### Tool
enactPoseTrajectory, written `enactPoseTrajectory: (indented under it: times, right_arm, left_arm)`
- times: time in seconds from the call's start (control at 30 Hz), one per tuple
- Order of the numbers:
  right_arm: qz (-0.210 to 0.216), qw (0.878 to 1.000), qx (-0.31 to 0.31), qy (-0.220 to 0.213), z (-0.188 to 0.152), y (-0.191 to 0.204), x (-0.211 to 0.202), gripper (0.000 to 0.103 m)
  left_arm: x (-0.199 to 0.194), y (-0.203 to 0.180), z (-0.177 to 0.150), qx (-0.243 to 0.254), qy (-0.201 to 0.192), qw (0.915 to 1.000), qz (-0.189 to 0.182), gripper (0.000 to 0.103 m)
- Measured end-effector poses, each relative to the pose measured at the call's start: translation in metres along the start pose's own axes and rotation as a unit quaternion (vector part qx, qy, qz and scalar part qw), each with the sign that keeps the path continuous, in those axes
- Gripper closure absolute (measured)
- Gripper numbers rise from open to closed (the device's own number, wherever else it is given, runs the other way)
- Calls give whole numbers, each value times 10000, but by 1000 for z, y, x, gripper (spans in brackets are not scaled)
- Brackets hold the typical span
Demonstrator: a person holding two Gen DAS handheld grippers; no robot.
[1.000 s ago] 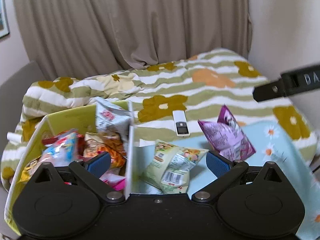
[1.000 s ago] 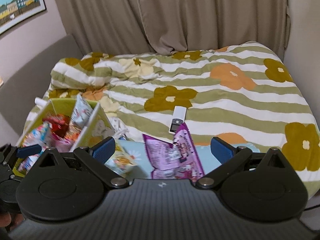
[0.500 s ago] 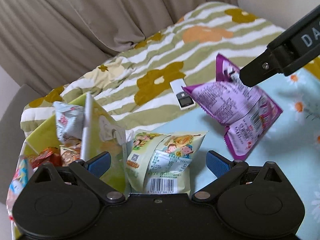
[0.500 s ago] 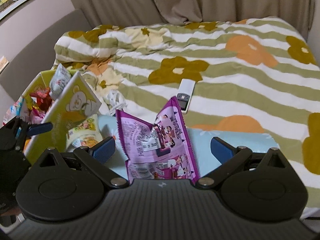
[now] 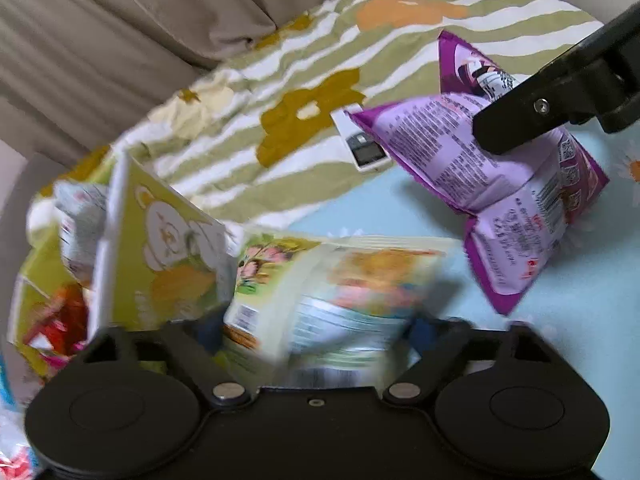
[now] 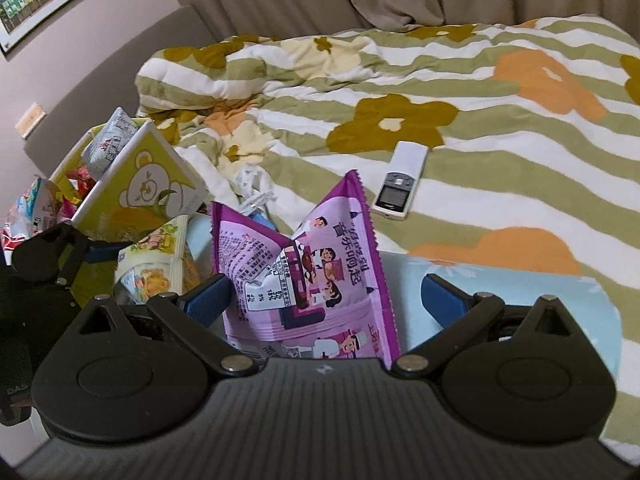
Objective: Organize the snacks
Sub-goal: 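Grasp the green-white snack bag with left tool while right grasps purple bag, then drop the green-white bag into the box with left tool while right drops purple bag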
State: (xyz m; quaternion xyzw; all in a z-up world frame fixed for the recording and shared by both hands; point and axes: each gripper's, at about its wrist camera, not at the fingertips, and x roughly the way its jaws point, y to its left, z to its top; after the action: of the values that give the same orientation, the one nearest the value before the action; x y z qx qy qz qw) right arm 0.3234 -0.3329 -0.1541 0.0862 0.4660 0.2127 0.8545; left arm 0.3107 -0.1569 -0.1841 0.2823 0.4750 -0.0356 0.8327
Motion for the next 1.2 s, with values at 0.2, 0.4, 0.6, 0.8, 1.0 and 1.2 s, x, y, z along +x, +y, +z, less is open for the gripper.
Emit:
enactPoseTrajectory:
  times: [0.2, 0.4, 0.6, 0.8, 1.0, 1.2]
  right_arm:
    - [314, 9994, -17, 130, 1, -2, 16, 0]
    - [334, 9991, -122, 245, 0, 5, 29, 0]
    - [225, 9995, -175, 166, -6, 10, 25, 0]
    - [201, 9996, -173, 76, -7, 15, 16, 10]
    - [17, 9997, -258, -15, -10, 29, 4, 21]
    - [-103, 9993, -207, -283, -13, 41, -25, 21]
  left_arm:
    - [0, -1, -3, -59, 59, 10000, -55, 31]
    - [-6, -2, -9, -191, 136, 9995, -217, 39]
    - [-15, -3, -15, -331, 182, 9987, -347, 40]
    - [-24, -2, -20, -481, 80, 9978, -453, 42]
    - [-43, 0, -25, -553, -164, 9973, -449, 43]
    - [-73, 7, -31, -721, -486, 9950, -496, 44]
